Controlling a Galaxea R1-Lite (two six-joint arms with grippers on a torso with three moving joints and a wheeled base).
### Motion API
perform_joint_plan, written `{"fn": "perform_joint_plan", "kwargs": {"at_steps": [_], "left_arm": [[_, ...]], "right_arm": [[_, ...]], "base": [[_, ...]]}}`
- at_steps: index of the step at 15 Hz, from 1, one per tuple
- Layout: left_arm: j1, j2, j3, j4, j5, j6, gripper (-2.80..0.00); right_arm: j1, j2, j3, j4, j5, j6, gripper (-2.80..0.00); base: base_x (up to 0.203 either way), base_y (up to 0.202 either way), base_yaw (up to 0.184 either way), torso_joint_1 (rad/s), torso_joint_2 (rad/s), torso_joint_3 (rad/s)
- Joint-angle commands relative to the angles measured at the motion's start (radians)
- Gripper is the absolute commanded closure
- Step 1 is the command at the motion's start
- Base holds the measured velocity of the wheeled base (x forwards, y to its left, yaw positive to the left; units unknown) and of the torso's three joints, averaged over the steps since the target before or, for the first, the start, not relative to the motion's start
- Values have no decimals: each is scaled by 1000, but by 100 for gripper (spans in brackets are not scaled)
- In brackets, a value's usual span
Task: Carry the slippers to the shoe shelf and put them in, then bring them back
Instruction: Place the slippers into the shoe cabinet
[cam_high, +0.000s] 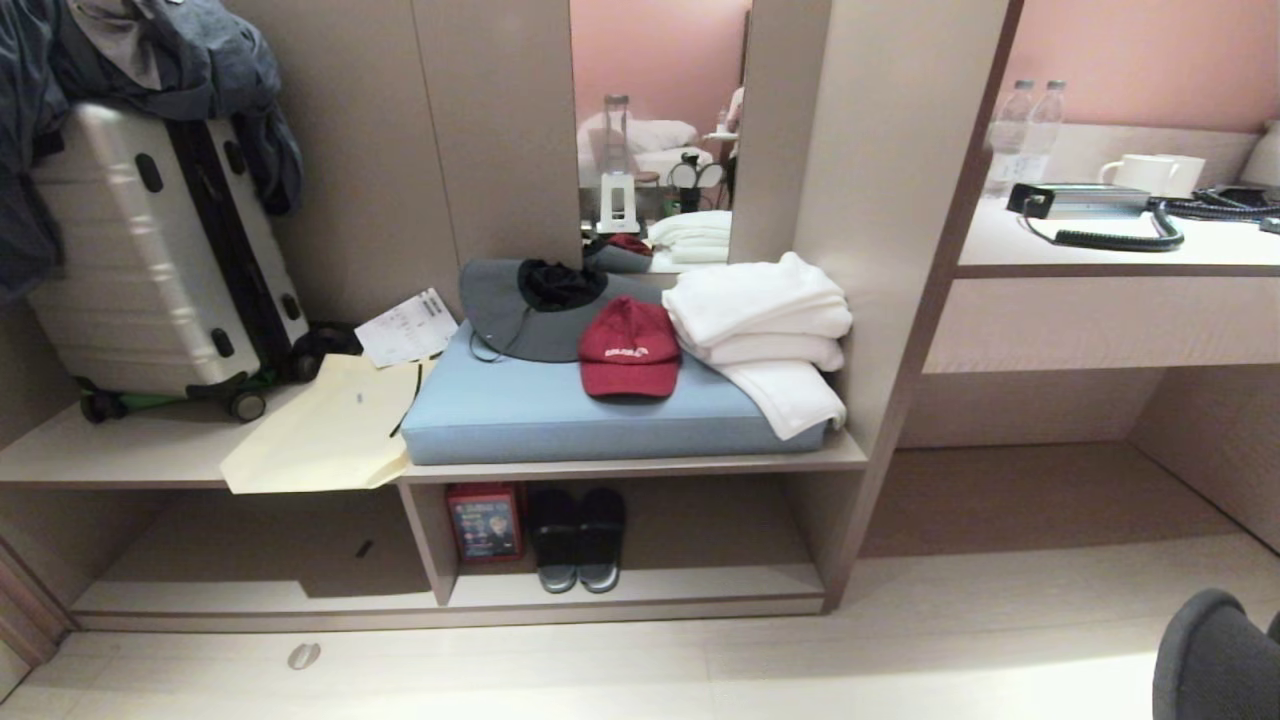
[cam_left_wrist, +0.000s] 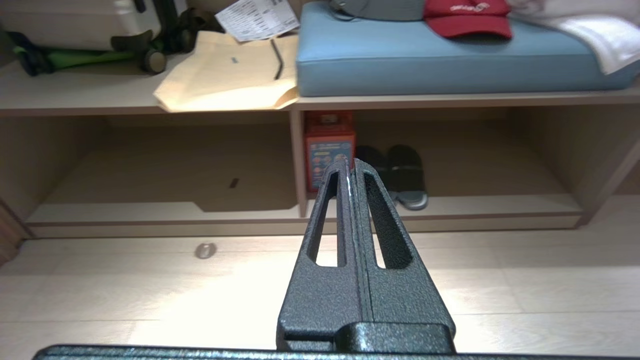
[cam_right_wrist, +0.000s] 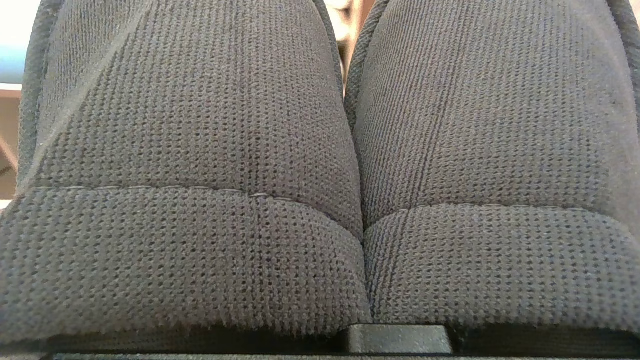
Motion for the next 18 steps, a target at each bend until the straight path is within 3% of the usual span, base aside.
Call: {"fn": "perform_joint_plan", "kwargs": {"at_steps": [1,7,18], "left_arm": [[1,1,0,-1,-1,4,0],[0,1,0,1,-1,5,0],[1,1,0,-1,-1,-5,0]], "right_arm": [[0,1,2,-1,0,0,0],[0,1,2,-1,0,0,0],[0,1,2,-1,0,0,0]], "base": [[0,193,-3,-2,2,2],[0,65,0,2,3,-21],[0,0,0,4,3,-194]]}}
